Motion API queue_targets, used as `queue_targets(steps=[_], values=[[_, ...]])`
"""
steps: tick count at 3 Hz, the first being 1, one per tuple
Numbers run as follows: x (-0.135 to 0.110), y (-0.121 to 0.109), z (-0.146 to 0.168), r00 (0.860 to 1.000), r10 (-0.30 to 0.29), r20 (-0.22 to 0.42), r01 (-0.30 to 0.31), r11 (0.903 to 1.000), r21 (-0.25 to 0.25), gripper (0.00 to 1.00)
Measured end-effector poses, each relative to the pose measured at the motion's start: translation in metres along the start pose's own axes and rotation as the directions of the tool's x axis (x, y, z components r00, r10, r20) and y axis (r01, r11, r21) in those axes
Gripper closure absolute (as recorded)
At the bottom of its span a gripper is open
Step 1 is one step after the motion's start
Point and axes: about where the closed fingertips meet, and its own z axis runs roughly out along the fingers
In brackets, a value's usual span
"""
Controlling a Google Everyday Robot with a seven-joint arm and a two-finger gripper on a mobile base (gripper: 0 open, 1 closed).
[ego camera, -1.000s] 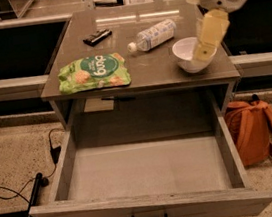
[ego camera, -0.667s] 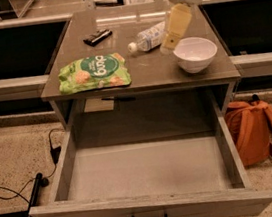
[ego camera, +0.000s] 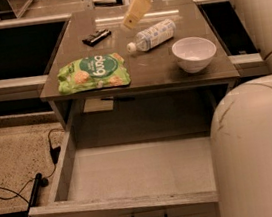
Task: Place rxbar chocolate into top drawer
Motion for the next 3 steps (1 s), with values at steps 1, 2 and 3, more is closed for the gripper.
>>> queue_targets(steps=[1, 2, 3], values=[[-0.018, -0.029, 0.033, 0.982, 0.167, 0.083, -0.173, 0.9828, 0.065, 0.0], [-0.022, -0.019, 0.101, 0.935, 0.353, 0.031, -0.354, 0.9349, 0.026, 0.0], [-0.012, -0.003, 0.151, 0.919, 0.395, -0.005, -0.395, 0.9178, -0.037, 0.0]])
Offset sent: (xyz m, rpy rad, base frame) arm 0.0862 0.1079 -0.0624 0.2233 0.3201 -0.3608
